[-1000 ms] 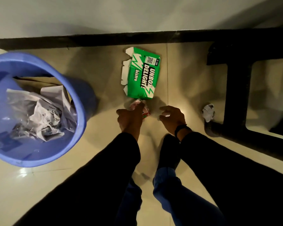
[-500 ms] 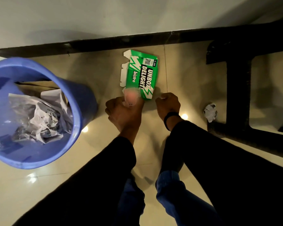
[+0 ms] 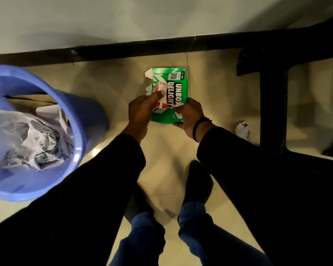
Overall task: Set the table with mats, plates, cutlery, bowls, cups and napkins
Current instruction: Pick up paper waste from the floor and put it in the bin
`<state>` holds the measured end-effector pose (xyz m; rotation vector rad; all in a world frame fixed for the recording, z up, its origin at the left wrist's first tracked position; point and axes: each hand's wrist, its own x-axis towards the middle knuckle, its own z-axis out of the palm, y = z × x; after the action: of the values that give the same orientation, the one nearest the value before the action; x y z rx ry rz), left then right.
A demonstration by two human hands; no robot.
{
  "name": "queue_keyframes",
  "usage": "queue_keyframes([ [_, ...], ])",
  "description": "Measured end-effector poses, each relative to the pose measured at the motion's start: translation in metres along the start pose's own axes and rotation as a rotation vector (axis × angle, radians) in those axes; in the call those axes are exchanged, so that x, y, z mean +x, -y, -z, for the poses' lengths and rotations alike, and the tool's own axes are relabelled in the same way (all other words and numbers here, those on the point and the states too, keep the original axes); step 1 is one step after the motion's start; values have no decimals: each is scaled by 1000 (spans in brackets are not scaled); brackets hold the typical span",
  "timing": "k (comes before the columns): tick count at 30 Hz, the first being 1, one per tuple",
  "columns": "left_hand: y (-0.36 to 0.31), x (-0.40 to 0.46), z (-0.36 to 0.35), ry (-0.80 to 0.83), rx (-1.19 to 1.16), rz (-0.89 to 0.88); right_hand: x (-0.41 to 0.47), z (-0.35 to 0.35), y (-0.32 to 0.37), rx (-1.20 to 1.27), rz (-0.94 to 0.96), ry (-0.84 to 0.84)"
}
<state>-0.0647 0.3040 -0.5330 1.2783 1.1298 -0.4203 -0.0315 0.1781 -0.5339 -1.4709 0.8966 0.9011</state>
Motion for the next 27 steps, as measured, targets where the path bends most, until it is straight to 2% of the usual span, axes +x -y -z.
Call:
queue_keyframes([
  [2, 4, -20, -2, 111, -64, 99, -11, 24, -5, 77, -41, 50],
  [4, 7, -40, -9, 181, -55, 152, -23, 48, -10, 62, -88, 32],
  [6, 13, -54, -18, 190, -1, 124, -31, 69, -17, -18, -99, -73],
  [8, 16, -66, -29, 203, -18, 81, -32, 88, -26, -145, 2, -261],
  [10, 18, -73, -41, 213, -42, 60, -27, 110, -36, -468, 113, -455],
  [11, 20, -75, -46, 216, -46, 52, -23, 120, -44, -740, 123, -503],
  [13, 25, -75, -54, 233, -13, 50, -16, 134, -58, -1197, 56, -487],
  [14, 28, -74, -57, 248, 4, 51, -11, 136, -66, -1316, 28, -469],
  [19, 43, -63, -51, 278, 15, 39, 12, 130, -70, -1304, 145, -639],
  [23, 50, -61, -38, 258, 20, 61, 10, 123, -56, -1422, 291, -651],
  [25, 49, -61, -33, 253, -3, 76, 15, 126, -52, -1404, 222, -653],
  [27, 47, -59, -29, 252, -37, 87, 24, 133, -46, -1275, 35, -647],
])
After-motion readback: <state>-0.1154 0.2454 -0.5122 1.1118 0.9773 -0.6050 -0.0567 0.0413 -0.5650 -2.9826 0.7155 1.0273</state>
